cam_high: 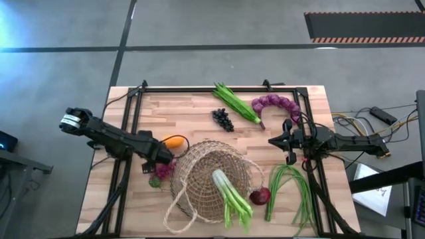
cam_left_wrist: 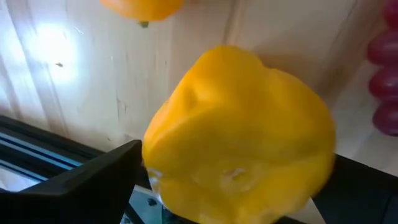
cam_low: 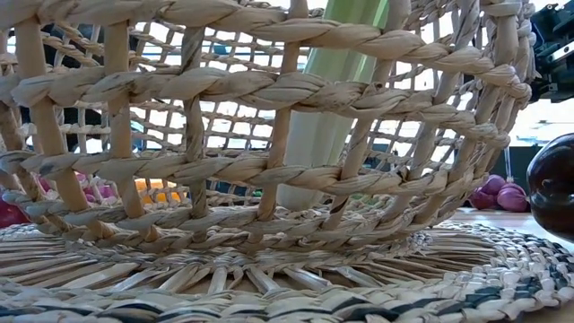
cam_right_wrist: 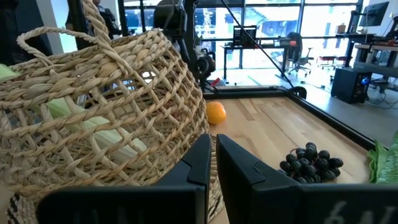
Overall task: Build produce basket
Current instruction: Put the yellow bell pepper into the basket
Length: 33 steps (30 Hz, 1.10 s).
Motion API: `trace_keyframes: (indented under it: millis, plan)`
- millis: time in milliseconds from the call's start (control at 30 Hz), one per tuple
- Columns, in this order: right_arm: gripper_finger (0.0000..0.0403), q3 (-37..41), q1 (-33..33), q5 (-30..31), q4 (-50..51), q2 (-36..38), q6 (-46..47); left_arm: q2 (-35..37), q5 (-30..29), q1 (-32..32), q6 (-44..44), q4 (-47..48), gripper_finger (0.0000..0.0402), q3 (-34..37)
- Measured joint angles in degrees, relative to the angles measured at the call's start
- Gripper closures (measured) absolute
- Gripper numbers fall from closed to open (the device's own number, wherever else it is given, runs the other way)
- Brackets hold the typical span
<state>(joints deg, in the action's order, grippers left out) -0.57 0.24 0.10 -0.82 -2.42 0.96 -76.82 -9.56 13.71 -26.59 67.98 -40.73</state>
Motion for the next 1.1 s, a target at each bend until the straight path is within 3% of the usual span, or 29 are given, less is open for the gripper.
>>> trace_keyframes:
  millis: [167,467,667,900,1100]
  plan:
    - [0.0385,0.0,0.0,0.0,0.0,0.0,0.0,0.0,0.4,-0.2,-1.3,-0.2,0.001,0.0]
    - [0.0385,0.0,0.0,0.0,0.0,0.0,0.0,0.0,0.5,-0.2,-3.5,-0.7,0.0111,-0.5]
    - [0.0385,0.0,0.0,0.0,0.0,0.0,0.1,-0.1,3.5,-0.2,-9.8,4.1,0.0126,-4.3]
    - [0.0385,0.0,0.0,0.0,0.0,0.0,0.0,-0.1,4.2,-0.2,-15.4,21.9,0.0129,-22.1]
    - [0.0385,0.0,0.0,0.0,0.0,0.0,0.0,-0.3,0.0,-0.2,-19.5,22.0,0.013,-44.0]
